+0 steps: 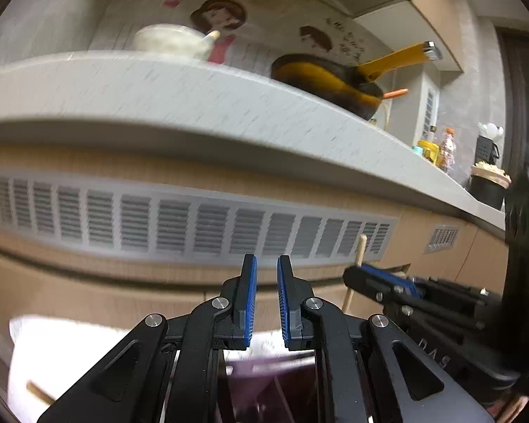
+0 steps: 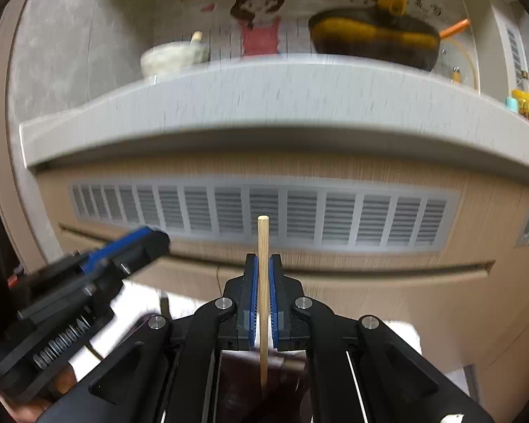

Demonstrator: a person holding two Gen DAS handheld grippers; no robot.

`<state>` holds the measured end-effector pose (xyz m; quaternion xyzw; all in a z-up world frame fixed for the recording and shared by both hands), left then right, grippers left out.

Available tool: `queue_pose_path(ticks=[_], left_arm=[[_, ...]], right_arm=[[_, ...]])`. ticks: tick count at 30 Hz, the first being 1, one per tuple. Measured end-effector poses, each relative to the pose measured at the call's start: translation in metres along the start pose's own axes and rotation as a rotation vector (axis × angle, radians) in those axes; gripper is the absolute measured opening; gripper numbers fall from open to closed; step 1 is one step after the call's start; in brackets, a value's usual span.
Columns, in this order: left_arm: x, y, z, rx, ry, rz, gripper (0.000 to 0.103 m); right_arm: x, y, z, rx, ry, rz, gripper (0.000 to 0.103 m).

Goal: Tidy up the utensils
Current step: 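Lower chopstick and spoon into the purple caddy and open both tools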

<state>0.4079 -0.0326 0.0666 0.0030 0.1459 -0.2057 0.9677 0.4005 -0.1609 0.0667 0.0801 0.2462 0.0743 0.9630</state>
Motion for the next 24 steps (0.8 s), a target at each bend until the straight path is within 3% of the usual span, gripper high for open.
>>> queue_pose_path(ticks=[7, 9, 11, 13, 19, 24], left_arm=[[-0.027, 0.005, -0.041, -0.076, 0.156, -0.009, 0.016], [-0.04, 0.006, -0.052, -0.083, 0.199, -0.014, 0.023], [-0.056, 0.007, -0.057, -0.078, 0.218, -0.008, 0.041], [-0.074, 0.009, -0.063, -0.064, 0.227, 0.01, 0.053], [-0.114, 0.018, -0.087, -0.051, 0.31, 0.051, 0.061], [-0.136, 0.018, -0.126, -0.049, 0.426, 0.046, 0.068]], right_arm=[[0.002, 0.002, -0.041, -0.083, 0.13, -0.039, 0.007], [-0.004, 0.002, -0.047, -0.094, 0.15, -0.04, 0.019], [-0.015, 0.0, -0.05, -0.09, 0.147, -0.038, 0.042], [-0.034, -0.003, -0.054, -0.091, 0.124, -0.043, 0.051], [-0.085, 0.001, -0.074, -0.14, 0.136, -0.046, 0.066], [-0.106, 0.015, -0.13, -0.187, 0.3, 0.012, 0.076]])
Point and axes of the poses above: each gripper's, at about its wrist camera, not at the fingertips, and x roughly the way its jaws point, y to its left, z to its top, the point moved 5 cm from there along x, roughly the way its jaws point, and after that the axes turned 12 degrees about x, right-handed, at the moved point
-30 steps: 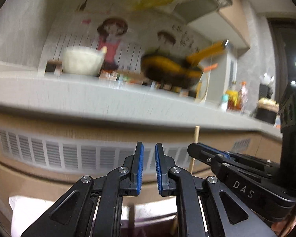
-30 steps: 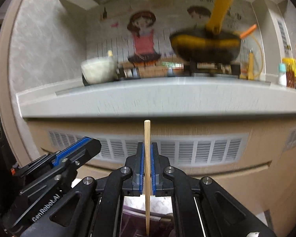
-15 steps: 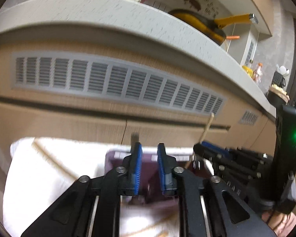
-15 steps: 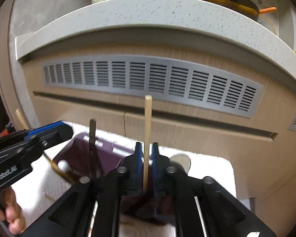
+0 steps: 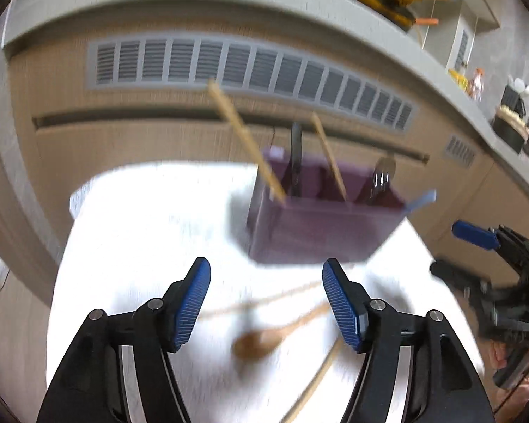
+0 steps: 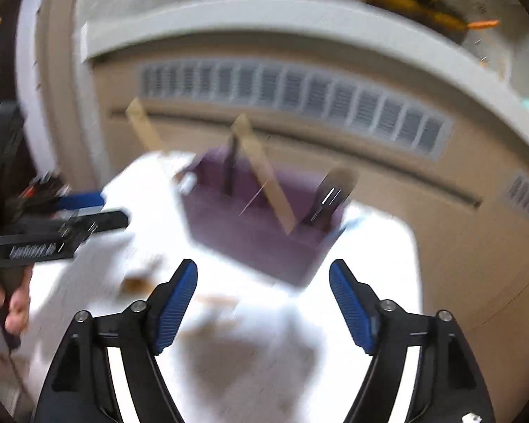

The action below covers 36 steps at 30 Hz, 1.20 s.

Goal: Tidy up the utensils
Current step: 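Lower chopstick and spoon into the purple caddy and open both tools, then grasp the white plastic spoon with the right tool while the left tool grasps a chopstick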

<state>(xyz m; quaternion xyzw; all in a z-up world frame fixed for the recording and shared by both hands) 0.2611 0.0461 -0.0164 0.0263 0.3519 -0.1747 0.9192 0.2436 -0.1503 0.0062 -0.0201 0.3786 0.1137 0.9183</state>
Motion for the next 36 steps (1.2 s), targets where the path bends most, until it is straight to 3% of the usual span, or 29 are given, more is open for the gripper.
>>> queue_pose_path(ticks=[4, 7, 12, 18, 21, 23, 26, 31, 33, 34, 36], left_arm=[[0.0, -0.002, -0.032, -0.002, 0.082, -0.009, 0.069], [-0.003, 0.001, -0.048, -0.012, 0.115, 0.002, 0.069], [-0.008, 0.004, -0.064, 0.01, 0.146, 0.07, 0.072], [-0.007, -0.013, -0.069, 0.073, 0.171, 0.034, 0.074], [-0.002, -0.025, -0.074, 0.1, 0.201, -0.033, 0.074], [0.003, -0.04, -0.078, 0.117, 0.225, -0.162, 0.073], [0.012, -0.064, -0.08, 0.169, 0.255, -0.27, 0.062], [0.036, -0.084, -0.073, 0.283, 0.313, -0.239, 0.044], [0.047, -0.087, -0.072, 0.312, 0.351, -0.238, 0.037], [0.052, -0.088, -0.073, 0.323, 0.37, -0.234, 0.028], [0.058, -0.089, -0.07, 0.353, 0.387, -0.214, 0.023]], right_arm=[[0.015, 0.025, -0.059, -0.026, 0.184, 0.057, 0.075], [0.019, 0.046, -0.096, -0.033, 0.273, 0.107, 0.075], [0.021, 0.078, -0.123, -0.086, 0.3, 0.102, 0.076], [0.017, 0.087, -0.14, -0.212, 0.306, 0.048, 0.075], [0.009, 0.07, -0.145, -0.221, 0.301, 0.023, 0.075], [0.006, 0.057, -0.146, -0.21, 0.304, 0.01, 0.075], [0.002, 0.036, -0.148, -0.163, 0.315, 0.017, 0.073], [-0.003, 0.012, -0.148, -0.056, 0.347, 0.066, 0.052], [-0.003, 0.003, -0.145, -0.044, 0.335, 0.04, 0.05], [-0.004, 0.0, -0.145, -0.04, 0.331, 0.029, 0.049], [-0.003, -0.007, -0.145, -0.019, 0.332, 0.034, 0.048]])
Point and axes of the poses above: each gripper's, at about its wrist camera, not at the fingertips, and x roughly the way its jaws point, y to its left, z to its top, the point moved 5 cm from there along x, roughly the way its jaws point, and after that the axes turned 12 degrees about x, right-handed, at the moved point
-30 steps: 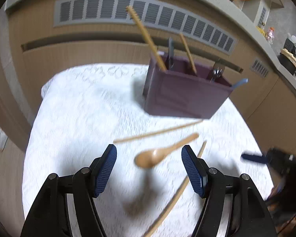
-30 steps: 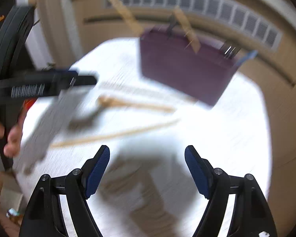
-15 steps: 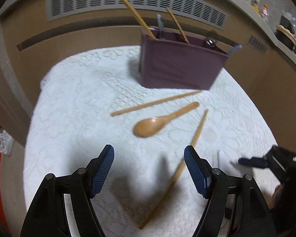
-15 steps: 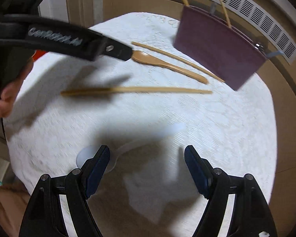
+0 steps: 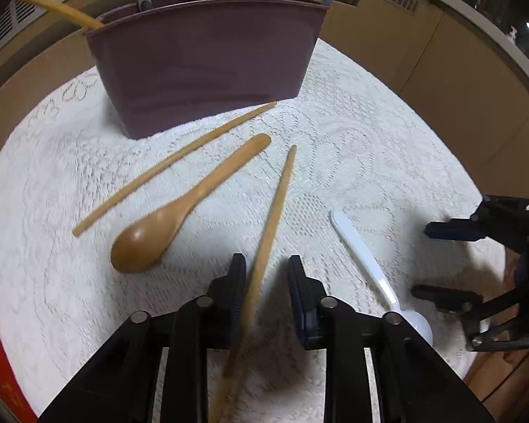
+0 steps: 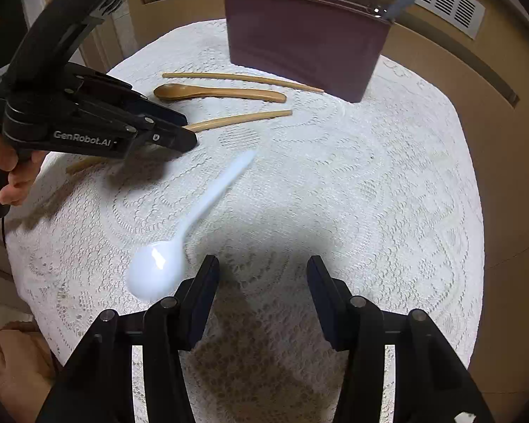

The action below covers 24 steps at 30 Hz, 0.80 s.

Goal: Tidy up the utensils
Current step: 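Grasp the white plastic spoon with the right tool while the left tool grasps a chopstick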

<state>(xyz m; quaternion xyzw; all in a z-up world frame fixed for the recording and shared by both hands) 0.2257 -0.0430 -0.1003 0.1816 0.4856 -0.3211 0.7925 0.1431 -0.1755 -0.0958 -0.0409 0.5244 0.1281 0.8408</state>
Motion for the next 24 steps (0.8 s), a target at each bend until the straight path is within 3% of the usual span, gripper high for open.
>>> queue_pose_path(ticks=[4, 9, 19, 21, 22, 24], left_arm=[[0.003, -0.002, 0.003, 0.013, 0.034, 0.026, 0.022], [0.004, -0.005, 0.001, 0.014, 0.046, 0.063, 0.022], [0.005, -0.004, -0.002, 0.009, 0.051, 0.067, 0.023], [0.006, -0.004, -0.002, 0.011, 0.051, 0.07, 0.023], [0.002, -0.004, -0.005, 0.011, 0.051, 0.071, 0.023], [0.001, -0.004, -0.005, 0.01, 0.052, 0.07, 0.023]], right_arm=[[0.001, -0.006, 0.013, 0.091, 0.0, 0.077, 0.035], [0.012, 0.006, 0.033, 0.184, 0.027, 0.173, 0.031], [0.033, 0.036, 0.044, 0.105, 0.027, 0.093, 0.029], [0.033, 0.038, 0.043, 0.072, 0.014, 0.062, 0.023], [0.034, 0.038, 0.043, 0.054, 0.008, 0.037, 0.012], [0.034, 0.036, 0.043, 0.022, -0.005, 0.004, 0.008]])
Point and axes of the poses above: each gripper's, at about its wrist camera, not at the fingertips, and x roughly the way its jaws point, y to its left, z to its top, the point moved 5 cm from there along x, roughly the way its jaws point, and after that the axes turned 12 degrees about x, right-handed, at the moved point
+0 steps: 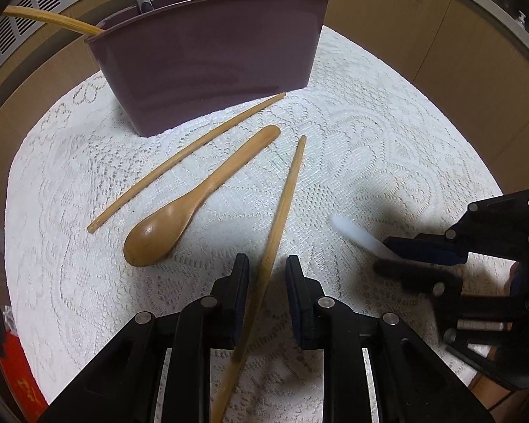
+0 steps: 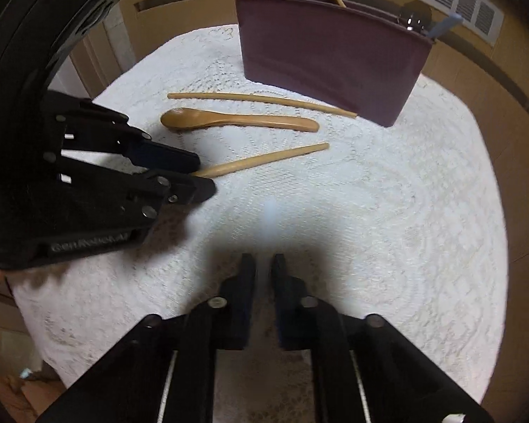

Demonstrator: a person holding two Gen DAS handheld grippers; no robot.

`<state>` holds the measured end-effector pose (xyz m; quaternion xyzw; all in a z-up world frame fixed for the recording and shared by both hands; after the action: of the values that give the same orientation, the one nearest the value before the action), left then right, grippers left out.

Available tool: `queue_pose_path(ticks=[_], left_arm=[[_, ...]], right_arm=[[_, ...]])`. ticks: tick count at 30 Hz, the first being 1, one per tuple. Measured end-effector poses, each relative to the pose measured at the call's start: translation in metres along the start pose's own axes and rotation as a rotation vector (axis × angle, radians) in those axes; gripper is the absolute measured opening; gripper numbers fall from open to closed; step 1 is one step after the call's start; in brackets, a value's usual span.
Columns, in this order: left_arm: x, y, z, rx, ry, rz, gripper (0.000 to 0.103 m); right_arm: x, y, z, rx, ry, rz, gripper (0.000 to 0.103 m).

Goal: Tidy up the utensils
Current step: 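Grasp the white plastic spoon with the right tool while the left tool grasps a chopstick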

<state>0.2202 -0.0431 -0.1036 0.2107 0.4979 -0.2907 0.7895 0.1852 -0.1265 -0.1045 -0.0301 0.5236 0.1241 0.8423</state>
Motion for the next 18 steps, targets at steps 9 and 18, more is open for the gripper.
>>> queue_pose_path(ticks=[9, 18], left_arm=[[0.01, -0.001, 0.014, 0.025, 0.033, -0.002, 0.023], [0.026, -0.011, 0.05, 0.116, 0.087, 0.002, 0.021]], right_arm=[[-0.014, -0.057, 0.008, 0.114, -0.039, -0.029, 0.008], [-0.022, -0.068, 0.008, 0.151, -0.064, 0.0, 0.008]])
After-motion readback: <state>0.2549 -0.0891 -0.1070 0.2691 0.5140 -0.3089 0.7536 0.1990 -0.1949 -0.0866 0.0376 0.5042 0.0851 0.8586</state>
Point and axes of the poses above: each gripper's, at about its wrist camera, not at the fingertips, and x roughly the way its jaws point, y to its left, z to its top, the point moved 5 cm from there along x, roughly the way its jaws point, and after that the axes turned 12 degrees about x, right-handed, at the moved point
